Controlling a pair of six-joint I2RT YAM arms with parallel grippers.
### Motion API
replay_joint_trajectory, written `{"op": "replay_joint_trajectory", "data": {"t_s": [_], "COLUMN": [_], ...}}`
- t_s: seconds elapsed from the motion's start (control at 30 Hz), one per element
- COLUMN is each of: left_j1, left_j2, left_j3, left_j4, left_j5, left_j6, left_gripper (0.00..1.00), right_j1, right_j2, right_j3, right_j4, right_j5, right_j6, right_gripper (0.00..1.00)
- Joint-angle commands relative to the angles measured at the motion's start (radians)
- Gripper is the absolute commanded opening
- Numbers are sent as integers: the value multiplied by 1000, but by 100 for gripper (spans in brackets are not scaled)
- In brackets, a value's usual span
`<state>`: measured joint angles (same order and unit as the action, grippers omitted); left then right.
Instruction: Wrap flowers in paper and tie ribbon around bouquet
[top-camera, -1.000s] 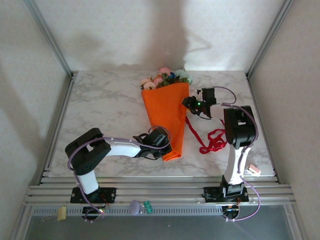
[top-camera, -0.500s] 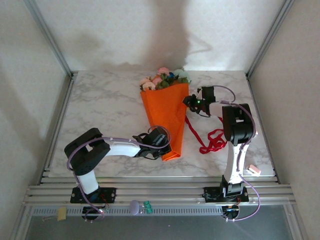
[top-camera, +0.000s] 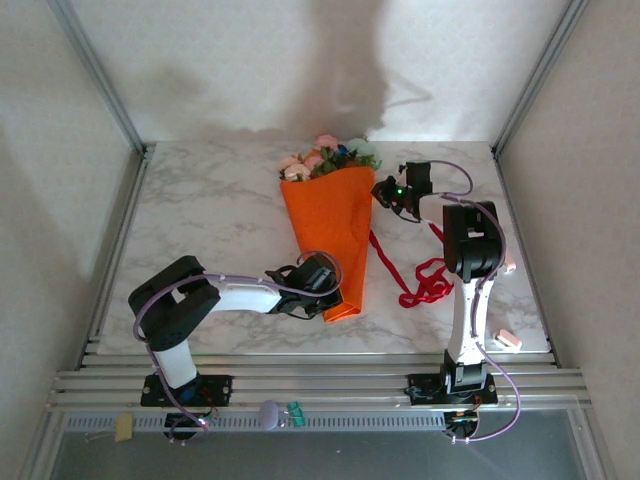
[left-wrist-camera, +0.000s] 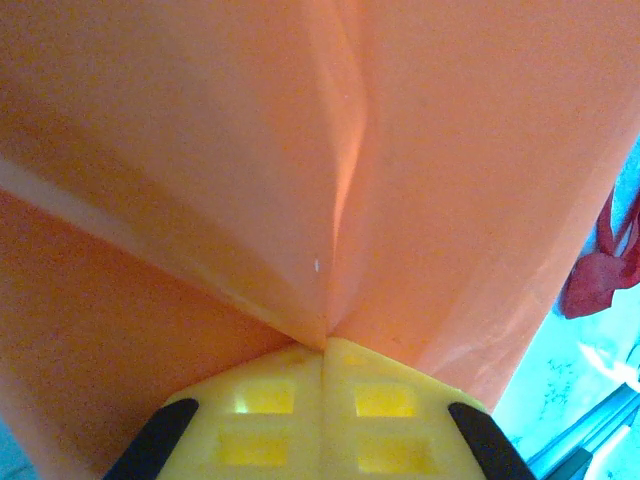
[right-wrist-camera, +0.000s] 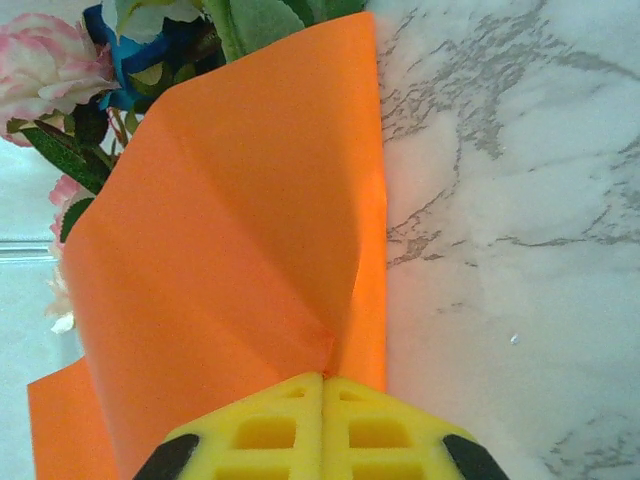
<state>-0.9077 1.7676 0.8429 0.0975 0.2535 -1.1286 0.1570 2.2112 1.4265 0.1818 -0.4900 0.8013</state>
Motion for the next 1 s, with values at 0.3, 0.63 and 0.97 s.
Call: {"op": "replay_joint_trajectory", "data": {"t_s": [0.3,0.63,0.97], "left_j1": [11,13,18], "left_j2": [-5,-24,-42], "left_j3": [-28,-53,-76], "left_j4": [-159,-184,-188], "left_j5": [32,56,58], "left_j6": [32,56,61], "left_gripper": [0,0,0], "right_j1": [-9,-1,-3], "right_j2": [-40,62,74], "right_j3": [-52,23,51], "right_j4": [28,134,163], "right_j5": [-10,-36,22], "right_j6": [-1,97,133], "right_gripper": [50,33,24]}}
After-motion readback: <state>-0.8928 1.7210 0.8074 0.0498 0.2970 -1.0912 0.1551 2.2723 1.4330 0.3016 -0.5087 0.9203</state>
